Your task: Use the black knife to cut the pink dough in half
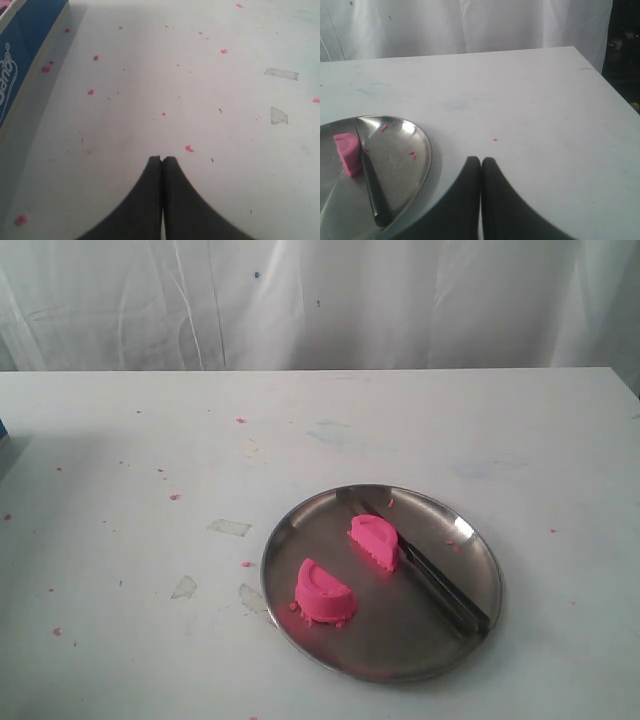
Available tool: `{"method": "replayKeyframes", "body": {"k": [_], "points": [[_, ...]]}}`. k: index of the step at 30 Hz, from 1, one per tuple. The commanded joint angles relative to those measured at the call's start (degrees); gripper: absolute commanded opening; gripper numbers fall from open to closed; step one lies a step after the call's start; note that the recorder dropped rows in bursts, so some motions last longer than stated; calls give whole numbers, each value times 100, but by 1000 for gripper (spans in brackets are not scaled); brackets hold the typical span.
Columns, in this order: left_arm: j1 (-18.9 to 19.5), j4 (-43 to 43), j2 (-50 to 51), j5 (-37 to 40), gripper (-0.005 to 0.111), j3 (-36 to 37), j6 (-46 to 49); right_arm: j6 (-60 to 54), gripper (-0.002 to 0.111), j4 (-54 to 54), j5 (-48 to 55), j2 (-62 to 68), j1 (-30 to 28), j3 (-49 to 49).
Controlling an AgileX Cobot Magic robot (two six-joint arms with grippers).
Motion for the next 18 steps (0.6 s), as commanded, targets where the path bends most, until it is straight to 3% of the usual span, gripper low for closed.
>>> {"method": "replayKeyframes", "body": {"k": [1, 6, 18], "points": [[-38, -38, -25, 3, 0, 11, 563, -44, 0, 9, -28, -38, -21, 12], [-38, -109, -25, 3, 0, 11, 1457, -44, 0, 9, -28, -38, -21, 12], [-38, -109, -25, 3, 0, 11, 1504, -44, 0, 9, -28, -38, -21, 12]]}}
